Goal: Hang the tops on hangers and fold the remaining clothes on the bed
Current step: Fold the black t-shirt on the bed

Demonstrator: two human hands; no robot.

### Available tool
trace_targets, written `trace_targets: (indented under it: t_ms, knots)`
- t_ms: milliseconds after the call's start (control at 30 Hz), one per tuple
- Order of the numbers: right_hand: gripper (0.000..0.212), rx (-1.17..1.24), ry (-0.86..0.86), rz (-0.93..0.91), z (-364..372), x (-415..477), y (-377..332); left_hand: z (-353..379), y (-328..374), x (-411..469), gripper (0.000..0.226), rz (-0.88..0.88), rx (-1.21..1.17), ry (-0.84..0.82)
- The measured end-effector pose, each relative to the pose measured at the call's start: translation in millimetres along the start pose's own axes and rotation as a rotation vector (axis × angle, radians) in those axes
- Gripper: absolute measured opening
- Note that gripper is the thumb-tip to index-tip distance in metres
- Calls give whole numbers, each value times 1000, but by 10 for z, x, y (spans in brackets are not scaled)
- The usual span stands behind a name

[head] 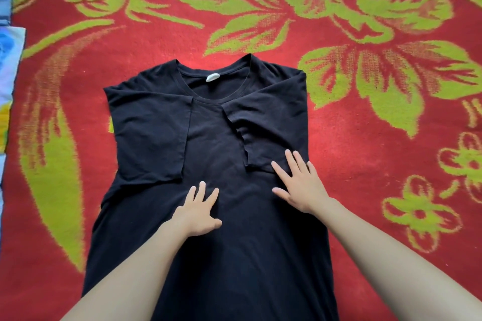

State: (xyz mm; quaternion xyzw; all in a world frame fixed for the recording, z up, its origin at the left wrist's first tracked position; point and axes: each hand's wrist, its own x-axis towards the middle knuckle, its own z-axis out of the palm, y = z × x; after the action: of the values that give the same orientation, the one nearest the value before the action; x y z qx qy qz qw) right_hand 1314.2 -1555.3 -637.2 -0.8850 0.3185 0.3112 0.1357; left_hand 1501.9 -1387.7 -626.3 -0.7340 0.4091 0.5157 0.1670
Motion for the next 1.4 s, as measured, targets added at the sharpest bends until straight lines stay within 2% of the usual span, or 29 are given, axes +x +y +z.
trace_targets:
  t_ms: [100,167,233,300,367,467,600,767,833,933,1067,1200,1300,1400]
  knots:
    - [53,31,179,39,-83,62,-41,-103,-27,-6,71,20,-20,-14]
    - [48,110,279,50,-179,136,-24,-243,-93,6,55,50,-112,60]
    - [45,173,365,74,-301,268,33,-442,-197,-4,35,64,-304,269]
    - [41,234,415,128,-445,443,131,-707,-343,-3,23,26,-385,536]
    - [43,229,417,171,-613,571,255,-970,-512,30,22,-7,-334,740]
    - [54,92,363,167,-865,833,429,-1352,-866,149,32,-92,-313,846]
    - [56,24,355,188,-1166,1150,508,-1758,-1270,284,40,-227,-278,849]
    - [69,-19,254,225,-1253,1546,474,-2146,-1502,616,48,-214,-145,829]
    - [71,-4,220,265,-1223,1643,506,-2271,-1516,779,54,-214,-143,783]
    - [75,5,175,271,-1199,1725,547,-2434,-1495,956,58,-348,-186,687]
    - [88,18,146,270,-1319,1807,559,-2537,-1509,1064,41,-444,-213,696]
    - [86,125,129,315,-1385,1874,482,-2652,-1496,1031,13,-457,-172,669]
    - [80,237,154,315,-1386,1905,478,-2676,-1570,950,6,-368,-162,701]
    - [76,303,104,265,-1485,1915,623,-2616,-1635,828,4,-182,-262,777]
